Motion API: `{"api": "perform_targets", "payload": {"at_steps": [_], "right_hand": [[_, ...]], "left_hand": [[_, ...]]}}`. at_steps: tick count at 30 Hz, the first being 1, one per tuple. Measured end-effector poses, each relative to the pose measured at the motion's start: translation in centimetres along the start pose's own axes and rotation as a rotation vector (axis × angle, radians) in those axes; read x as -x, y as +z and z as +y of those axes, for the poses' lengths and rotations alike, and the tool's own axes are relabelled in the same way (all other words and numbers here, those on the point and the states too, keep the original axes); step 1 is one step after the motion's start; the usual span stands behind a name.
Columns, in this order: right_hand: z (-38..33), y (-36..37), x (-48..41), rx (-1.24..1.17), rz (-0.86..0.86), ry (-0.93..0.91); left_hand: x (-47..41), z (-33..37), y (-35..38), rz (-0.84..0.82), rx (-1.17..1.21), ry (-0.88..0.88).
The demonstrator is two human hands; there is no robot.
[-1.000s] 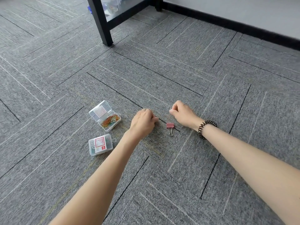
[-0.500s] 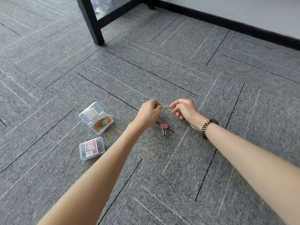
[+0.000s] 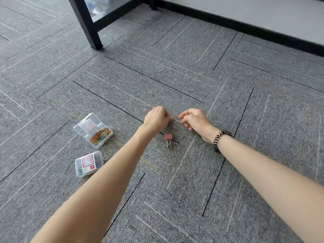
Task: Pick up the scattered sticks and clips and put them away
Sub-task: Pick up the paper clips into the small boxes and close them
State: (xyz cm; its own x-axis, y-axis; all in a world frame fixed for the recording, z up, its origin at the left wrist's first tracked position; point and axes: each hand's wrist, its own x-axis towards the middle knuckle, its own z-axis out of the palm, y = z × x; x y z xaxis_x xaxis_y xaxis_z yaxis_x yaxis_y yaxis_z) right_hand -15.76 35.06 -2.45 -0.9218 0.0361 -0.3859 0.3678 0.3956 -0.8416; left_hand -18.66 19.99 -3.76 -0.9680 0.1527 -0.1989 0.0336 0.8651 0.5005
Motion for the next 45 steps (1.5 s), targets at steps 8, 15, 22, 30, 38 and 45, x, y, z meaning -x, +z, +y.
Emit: {"api": "perform_targets", "payload": {"at_steps": [8, 15, 22, 30, 38, 45], "right_hand": [[-2.8, 4.1, 0.2, 0.207, -0.136, -0.115], [-5.4, 10.3, 1.0, 0.508, -0.249, -0.34], [-7.8, 14.4, 2.3, 0.706, -0.276, -0.575], [-7.8, 15.1, 1.5, 0.71, -0.223, -0.624], [-7.8, 16.1, 1.0, 0.768, -0.146, -0.773], [-8.2, 19.1, 1.5, 0.808, -0.14, -1.084]], "left_hand": [[4.3, -4.0, -3.3, 0.081, -0.011, -0.1], [9.5, -8.6, -6.7, 0.242, -0.086, -0.124], [12.2, -11.9, -9.1, 0.324, -0.227, -0.093], [11.1, -14.1, -8.3, 0.391, -0.22, -0.101], [11.9, -15.1, -7.3, 0.438, -0.092, -0.049], [14.9, -16.7, -8.4, 0.557, -0.107, -0.115]]}}
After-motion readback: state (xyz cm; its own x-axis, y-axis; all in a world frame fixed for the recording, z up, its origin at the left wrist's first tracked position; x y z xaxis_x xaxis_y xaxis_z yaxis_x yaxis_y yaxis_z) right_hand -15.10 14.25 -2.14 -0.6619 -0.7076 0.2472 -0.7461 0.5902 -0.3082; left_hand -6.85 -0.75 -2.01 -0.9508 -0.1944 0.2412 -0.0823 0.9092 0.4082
